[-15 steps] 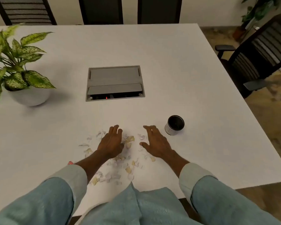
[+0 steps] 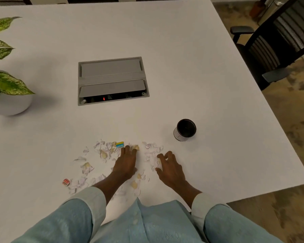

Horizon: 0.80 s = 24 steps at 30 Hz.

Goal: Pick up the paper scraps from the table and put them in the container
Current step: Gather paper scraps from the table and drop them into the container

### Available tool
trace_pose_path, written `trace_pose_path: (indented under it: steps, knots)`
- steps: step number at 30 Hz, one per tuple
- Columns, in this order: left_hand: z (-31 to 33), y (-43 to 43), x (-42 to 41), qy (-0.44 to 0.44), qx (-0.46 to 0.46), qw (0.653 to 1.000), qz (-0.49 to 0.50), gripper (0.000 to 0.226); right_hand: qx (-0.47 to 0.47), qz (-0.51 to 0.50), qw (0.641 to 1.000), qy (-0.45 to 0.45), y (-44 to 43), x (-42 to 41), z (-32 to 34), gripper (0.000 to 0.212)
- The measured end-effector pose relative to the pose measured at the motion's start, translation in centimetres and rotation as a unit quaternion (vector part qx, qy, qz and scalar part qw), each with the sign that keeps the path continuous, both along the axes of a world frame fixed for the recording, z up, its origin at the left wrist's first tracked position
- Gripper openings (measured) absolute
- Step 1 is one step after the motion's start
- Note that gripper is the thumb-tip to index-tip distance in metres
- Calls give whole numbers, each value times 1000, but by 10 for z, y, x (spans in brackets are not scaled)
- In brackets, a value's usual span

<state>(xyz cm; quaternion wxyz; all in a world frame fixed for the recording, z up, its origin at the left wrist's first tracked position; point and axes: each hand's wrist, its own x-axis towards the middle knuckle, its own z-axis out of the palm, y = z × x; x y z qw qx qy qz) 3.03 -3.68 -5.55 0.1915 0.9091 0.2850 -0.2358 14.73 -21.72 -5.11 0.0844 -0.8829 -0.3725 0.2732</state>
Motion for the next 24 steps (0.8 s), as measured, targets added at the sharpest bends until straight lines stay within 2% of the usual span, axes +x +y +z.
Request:
trace_pose_path:
  steps: [4,7,12,15,17,20,24]
  knots:
    - [-9,-2,-5,-16,-2,1000,4,74,2,9,999,32,5,4,-10,58]
    - [-15,-4,-7,-40,13,999,-4,55,0,29,999,45,11,4,-17,59]
    - [-18,-5,-8,-60,3,998,16,25,-1,54,998,41,21,2,-27,40]
    - [-17,-5,-7,-97,-14,994,48,18,12,57,997,40,22,2,-29,24]
    - [-14,-4,-4,-124,-25,989,72,16,24,65,997,24,21,3,-32,22]
    - [-5,-4,9,-171,-58,977,109,14,63,15,997,30,21,3,-29,21]
    - [18,-9,40,-248,-102,954,136,8,145,-108,982,57,25,8,-11,13]
